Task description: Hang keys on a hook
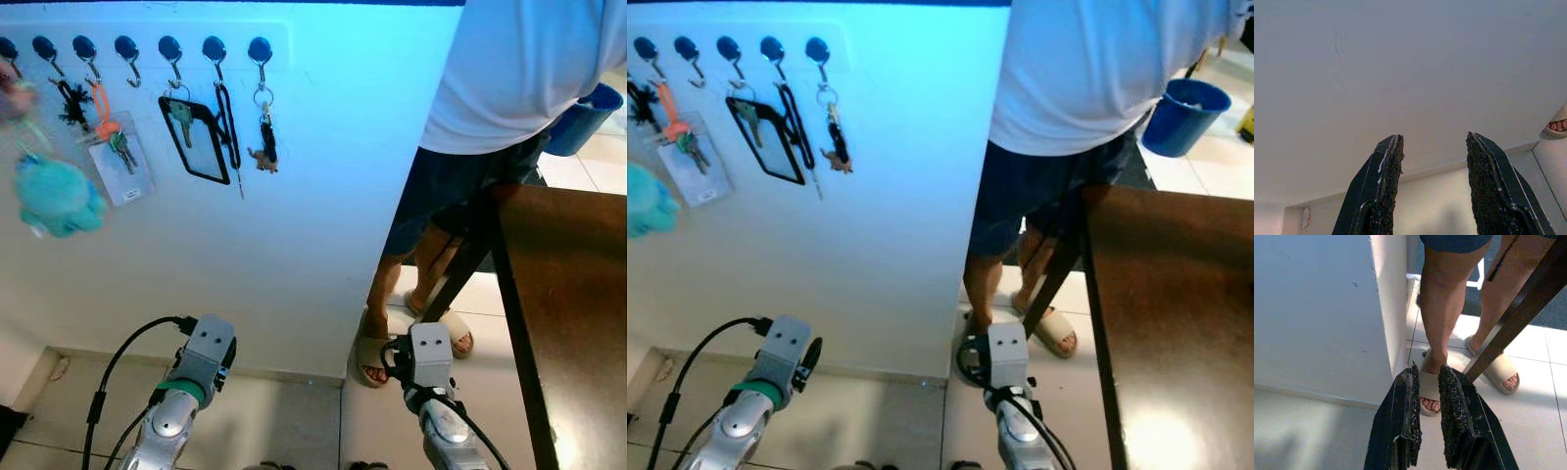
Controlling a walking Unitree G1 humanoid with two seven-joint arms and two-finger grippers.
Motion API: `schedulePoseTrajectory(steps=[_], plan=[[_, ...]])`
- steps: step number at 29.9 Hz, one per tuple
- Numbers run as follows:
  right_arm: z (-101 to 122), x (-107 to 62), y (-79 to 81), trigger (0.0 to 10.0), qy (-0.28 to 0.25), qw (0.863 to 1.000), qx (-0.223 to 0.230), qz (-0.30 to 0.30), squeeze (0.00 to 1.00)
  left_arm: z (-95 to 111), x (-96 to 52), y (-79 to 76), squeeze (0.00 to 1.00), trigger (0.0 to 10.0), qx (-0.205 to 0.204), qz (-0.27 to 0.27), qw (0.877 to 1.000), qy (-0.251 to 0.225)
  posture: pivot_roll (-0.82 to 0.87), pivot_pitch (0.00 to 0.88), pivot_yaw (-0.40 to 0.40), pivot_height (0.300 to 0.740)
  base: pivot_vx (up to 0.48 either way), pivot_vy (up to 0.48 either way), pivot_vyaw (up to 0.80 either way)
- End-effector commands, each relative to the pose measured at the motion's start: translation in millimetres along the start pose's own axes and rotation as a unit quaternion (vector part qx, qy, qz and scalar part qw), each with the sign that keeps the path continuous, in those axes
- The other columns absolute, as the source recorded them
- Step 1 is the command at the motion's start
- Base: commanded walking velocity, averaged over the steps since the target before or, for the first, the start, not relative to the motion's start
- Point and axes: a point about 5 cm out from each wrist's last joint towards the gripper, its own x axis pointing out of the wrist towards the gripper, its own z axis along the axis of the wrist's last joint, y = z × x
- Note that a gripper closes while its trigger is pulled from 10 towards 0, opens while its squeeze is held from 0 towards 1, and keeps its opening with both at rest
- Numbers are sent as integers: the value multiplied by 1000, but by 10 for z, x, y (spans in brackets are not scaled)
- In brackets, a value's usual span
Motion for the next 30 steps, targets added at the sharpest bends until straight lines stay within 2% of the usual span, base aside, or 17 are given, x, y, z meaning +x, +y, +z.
schedulePoseTrajectory(steps=[1, 30], plan=[[-76, -38, 38, 10000, 17, 1000, 1, 6, 0, -51, -34, 26, 0, 10000, 0, 7, 1000, 11, 35, 52, 115, 740, 0, 371, 0], [-97, -35, 74, 10000, 27, 1000, -4, 15, 0, -49, -42, 16, 0, 10000, 1, 7, 1000, 12, 46, 58, 113, 740, 0, 368, 0]])
